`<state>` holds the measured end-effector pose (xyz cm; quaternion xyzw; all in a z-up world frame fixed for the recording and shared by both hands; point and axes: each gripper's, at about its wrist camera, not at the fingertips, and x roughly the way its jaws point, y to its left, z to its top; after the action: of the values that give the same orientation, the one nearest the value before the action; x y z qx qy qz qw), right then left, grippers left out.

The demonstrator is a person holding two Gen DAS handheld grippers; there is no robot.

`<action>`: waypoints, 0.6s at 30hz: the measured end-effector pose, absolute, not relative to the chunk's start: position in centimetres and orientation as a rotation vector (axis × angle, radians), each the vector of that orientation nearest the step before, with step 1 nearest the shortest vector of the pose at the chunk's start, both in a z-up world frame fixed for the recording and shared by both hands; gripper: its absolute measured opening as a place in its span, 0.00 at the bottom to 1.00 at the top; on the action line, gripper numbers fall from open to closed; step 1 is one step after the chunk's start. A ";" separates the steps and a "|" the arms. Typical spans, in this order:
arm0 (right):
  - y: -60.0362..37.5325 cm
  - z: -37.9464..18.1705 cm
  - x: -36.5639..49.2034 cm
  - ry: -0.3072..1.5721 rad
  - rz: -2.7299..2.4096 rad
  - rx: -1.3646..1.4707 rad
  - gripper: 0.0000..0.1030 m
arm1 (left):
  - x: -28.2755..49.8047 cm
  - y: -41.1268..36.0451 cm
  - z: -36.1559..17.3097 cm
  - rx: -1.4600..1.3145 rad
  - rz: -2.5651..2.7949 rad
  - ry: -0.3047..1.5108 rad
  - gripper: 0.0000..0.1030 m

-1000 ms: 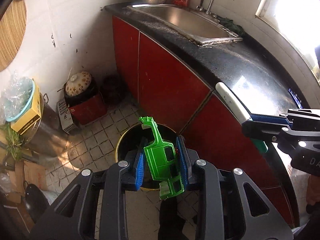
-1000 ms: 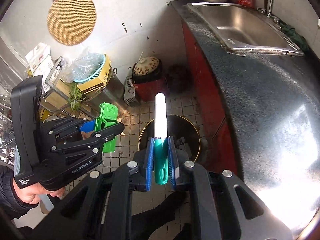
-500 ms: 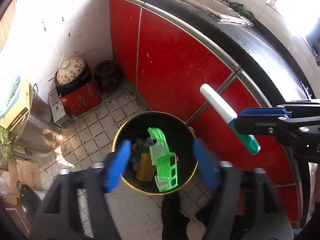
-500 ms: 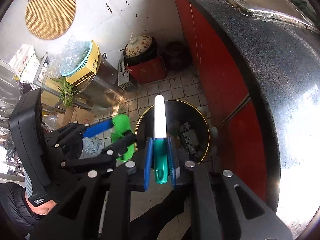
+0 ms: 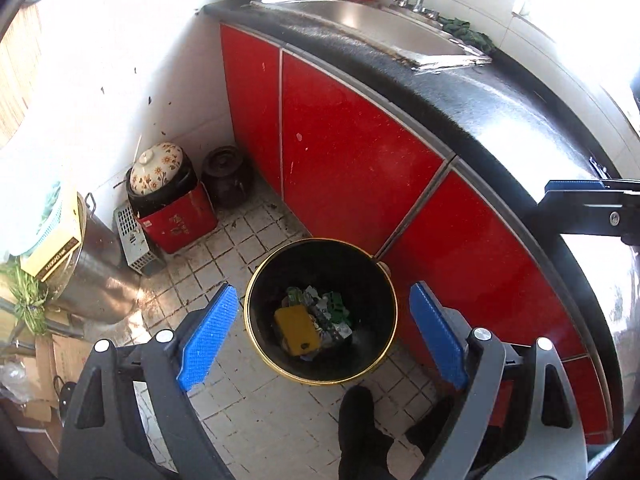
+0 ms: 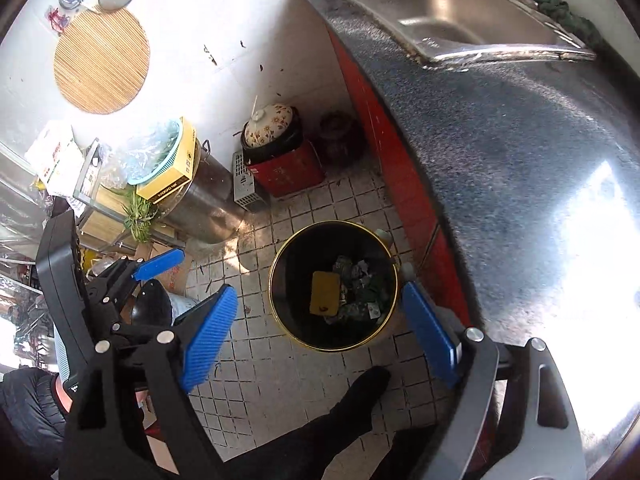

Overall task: Collect trash
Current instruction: 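Return both tools to the counter trash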

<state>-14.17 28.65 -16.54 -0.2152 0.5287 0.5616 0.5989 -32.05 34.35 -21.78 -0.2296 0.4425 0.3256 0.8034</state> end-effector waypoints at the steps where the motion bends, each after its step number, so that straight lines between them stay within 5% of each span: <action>1: 27.9 -15.6 -13.7 1.208 1.293 -0.487 0.80 | -31.5 33.8 -21.0 -0.472 0.686 0.945 0.83; 18: -2.7 -4.3 3.6 0.934 0.713 -0.173 0.82 | -7.1 11.4 -10.0 -0.053 -0.029 0.833 0.87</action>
<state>3.61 -2.72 -4.26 -0.0816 0.4402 0.3359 0.8287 -7.11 11.43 -10.01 -0.0257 0.4046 -0.0143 0.9140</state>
